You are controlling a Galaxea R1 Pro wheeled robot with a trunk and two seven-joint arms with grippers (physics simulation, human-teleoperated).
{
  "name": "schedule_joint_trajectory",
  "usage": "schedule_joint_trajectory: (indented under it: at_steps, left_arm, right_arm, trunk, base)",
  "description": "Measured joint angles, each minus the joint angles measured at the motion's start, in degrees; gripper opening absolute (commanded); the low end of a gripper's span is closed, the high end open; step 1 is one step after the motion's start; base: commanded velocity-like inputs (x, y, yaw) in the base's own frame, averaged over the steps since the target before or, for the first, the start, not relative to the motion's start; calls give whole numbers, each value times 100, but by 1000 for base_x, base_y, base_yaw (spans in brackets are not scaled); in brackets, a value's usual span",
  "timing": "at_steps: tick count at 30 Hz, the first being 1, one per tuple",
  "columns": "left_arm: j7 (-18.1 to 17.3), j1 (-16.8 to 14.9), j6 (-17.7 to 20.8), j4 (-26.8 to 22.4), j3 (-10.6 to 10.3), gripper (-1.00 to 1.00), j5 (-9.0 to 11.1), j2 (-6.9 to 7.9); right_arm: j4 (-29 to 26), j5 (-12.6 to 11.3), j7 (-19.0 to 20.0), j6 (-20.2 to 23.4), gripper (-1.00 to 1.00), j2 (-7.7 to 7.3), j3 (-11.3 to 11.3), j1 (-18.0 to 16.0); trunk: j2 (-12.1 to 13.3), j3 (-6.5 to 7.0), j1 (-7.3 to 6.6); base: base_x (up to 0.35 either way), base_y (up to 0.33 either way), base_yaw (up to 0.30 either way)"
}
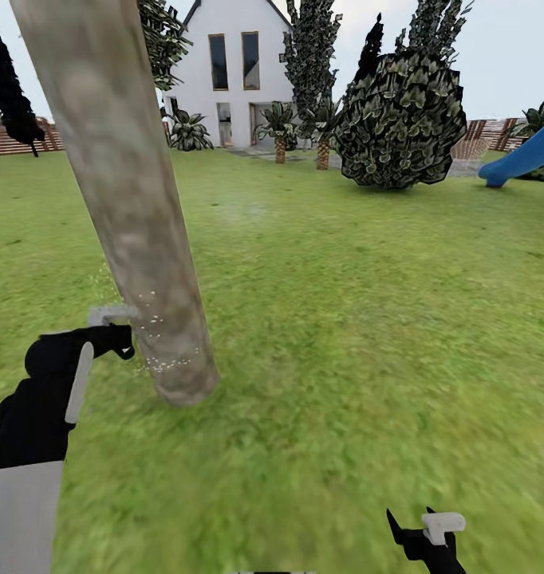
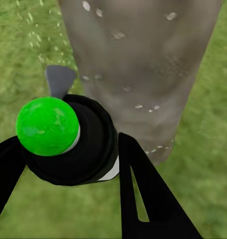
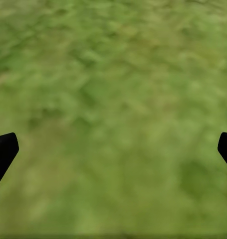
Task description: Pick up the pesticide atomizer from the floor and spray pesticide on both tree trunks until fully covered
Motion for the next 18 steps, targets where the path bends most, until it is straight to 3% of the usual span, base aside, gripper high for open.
schedule_joint_trajectory:
  at_steps: [7,12,15,18]
  left_arm:
    - [0,-123,47,-253,1,-100,113,-140]
    - [-13,-39,19,-260,6,-100,93,-109]
    - [-38,411,-83,-237,25,-100,111,-103]
    - [-43,974,-878,-99,26,-100,114,-141]
  right_arm:
    - [0,0,0,-6,100,0,0,1]
    - [0,1,0,-1,100,14,1,-2]
    - [0,16,0,0,100,40,1,-2]
    - [0,18,0,2,100,44,0,0]
  trunk:
    - [0,0,0]
    - [0,0,0]
    - [0,-1,1]
    - [0,-1,1]
  base:
    - [0,0,0]
    - [0,0,0]
    - [0,0,0]
    - [0,0,0]
